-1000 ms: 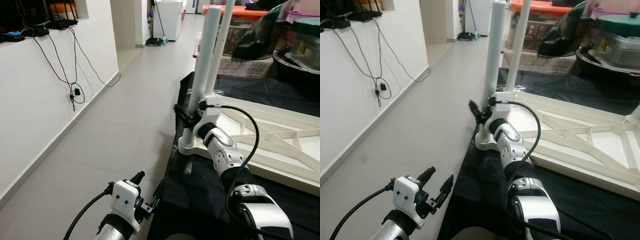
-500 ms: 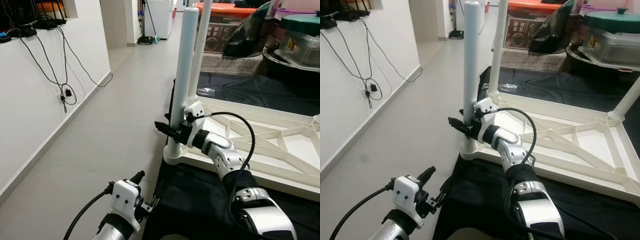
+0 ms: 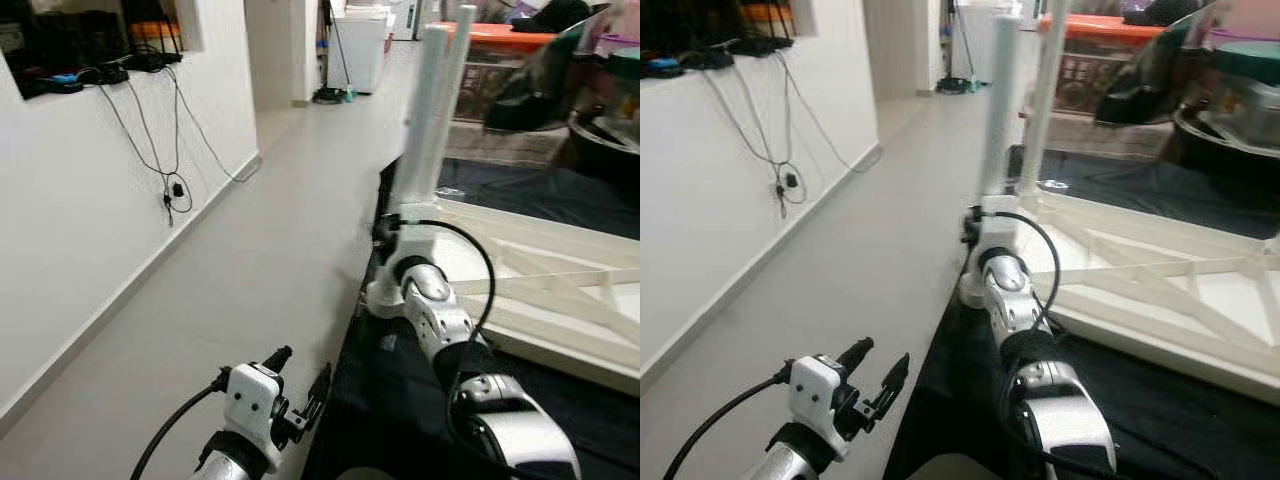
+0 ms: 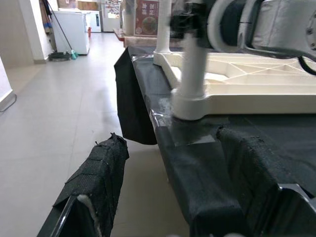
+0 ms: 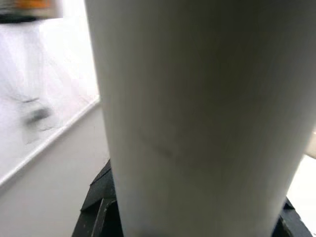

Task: Building children table

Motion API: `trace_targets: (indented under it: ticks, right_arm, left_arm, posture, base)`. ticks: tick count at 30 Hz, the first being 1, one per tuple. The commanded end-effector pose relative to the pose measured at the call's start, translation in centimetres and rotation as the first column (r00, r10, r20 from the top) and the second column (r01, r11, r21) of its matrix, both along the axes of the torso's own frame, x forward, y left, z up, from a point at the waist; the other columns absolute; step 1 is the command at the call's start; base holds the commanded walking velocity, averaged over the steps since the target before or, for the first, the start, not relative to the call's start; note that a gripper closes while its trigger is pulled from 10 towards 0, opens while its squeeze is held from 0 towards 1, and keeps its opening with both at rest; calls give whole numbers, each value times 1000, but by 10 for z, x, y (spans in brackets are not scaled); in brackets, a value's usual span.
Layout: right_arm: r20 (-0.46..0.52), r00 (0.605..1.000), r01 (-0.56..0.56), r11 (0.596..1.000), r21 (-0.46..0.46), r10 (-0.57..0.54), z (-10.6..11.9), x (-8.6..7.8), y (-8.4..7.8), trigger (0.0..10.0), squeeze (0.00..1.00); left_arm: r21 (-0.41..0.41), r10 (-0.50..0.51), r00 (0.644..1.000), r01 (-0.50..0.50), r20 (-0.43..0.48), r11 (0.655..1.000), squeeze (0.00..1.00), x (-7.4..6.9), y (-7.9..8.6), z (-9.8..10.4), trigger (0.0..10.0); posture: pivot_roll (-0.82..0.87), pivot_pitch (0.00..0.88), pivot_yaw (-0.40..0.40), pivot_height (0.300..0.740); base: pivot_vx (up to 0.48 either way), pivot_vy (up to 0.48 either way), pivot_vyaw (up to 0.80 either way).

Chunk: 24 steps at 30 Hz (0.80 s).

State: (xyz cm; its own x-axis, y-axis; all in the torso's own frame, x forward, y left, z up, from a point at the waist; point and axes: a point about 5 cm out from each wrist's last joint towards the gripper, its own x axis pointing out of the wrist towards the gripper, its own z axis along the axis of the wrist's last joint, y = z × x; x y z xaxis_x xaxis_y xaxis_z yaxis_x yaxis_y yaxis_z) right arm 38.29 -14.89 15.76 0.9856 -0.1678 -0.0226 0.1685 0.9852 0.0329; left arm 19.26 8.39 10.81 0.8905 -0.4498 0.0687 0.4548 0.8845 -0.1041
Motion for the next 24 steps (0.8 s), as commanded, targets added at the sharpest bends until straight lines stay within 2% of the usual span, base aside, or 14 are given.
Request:
trace_targets:
  ticks: [1,3,4,5,6,7,9,13,14,16,17,22,24]
  right_arm:
    - [-100,989,118,992,42,-113,-17,-8,-11,0,0]
    - [-100,989,118,992,42,-113,-17,-8,-11,0,0]
    - [-96,994,67,996,64,-61,-17,-8,1,10000,0]
    - [-51,998,-31,996,87,36,-14,-8,18,10000,1000]
    - [-15,995,-95,990,104,97,-12,-9,30,10000,1000]
    - [-15,995,-95,990,104,97,-12,-9,30,10000,1000]
    - [39,988,-154,982,113,150,-10,-12,44,10000,1000]
    - [84,981,-179,980,84,172,-11,-18,47,10000,1000]
    - [85,979,-193,978,74,187,-11,-21,47,10000,0]
    - [91,976,-203,977,64,197,-12,-24,46,10000,0]
    - [81,969,-236,971,36,233,-16,-31,41,10000,0]
    - [71,965,-256,967,14,254,-21,-38,34,10000,0]
    - [58,938,-342,940,-1,341,-30,-53,26,10000,0]
  left_arm:
    - [-4,-7,1000,7,-14,1000,0,0,-1,-3,10000]
    - [-4,-7,1000,7,-14,1000,0,0,-1,-3,10000]
    - [-4,-7,1000,7,-14,1000,0,0,-1,-3,10000]
    - [-4,-6,1000,6,-14,1000,0,0,-1,-2,10000]
    - [-4,-6,1000,6,-15,1000,0,0,-1,-2,10000]
    - [-4,-6,1000,6,-15,1000,0,0,-1,-2,10000]
    - [-4,-5,1000,5,-14,1000,0,0,-1,-2,10000]
    - [-5,-3,1000,3,-14,1000,0,0,0,-2,10000]
    - [-5,-3,1000,3,-13,1000,0,0,0,-2,10000]
    - [-6,-2,1000,2,-13,1000,0,0,0,-2,10000]
    - [-6,-1,1000,1,-17,1000,0,0,0,-2,10000]
    - [-6,-1,1000,1,-20,1000,0,1,0,-2,10000]
    - [-4,2,1000,-2,-23,1000,0,1,0,-2,10000]
  posture:
    - [44,0,-33,740]
    - [44,0,-33,740]
    - [44,0,-33,740]
    - [44,0,-33,740]
    - [46,0,-34,740]
    - [46,0,-34,740]
    - [46,0,-34,740]
    - [46,0,-34,740]
    - [41,0,-36,740]
    - [41,0,-36,740]
    - [38,0,-35,740]
    - [38,0,-35,740]
    - [31,0,-32,740]
  base:
    - [0,0,0]
    - [0,0,0]
    - [0,0,0]
    - [0,0,0]
    - [0,0,0]
    - [0,0,0]
    - [0,0,0]
    - [0,0,0]
    - [0,0,0]
    - [0,0,0]
    - [0,0,0]
    - [0,0,0]
    - [0,0,0]
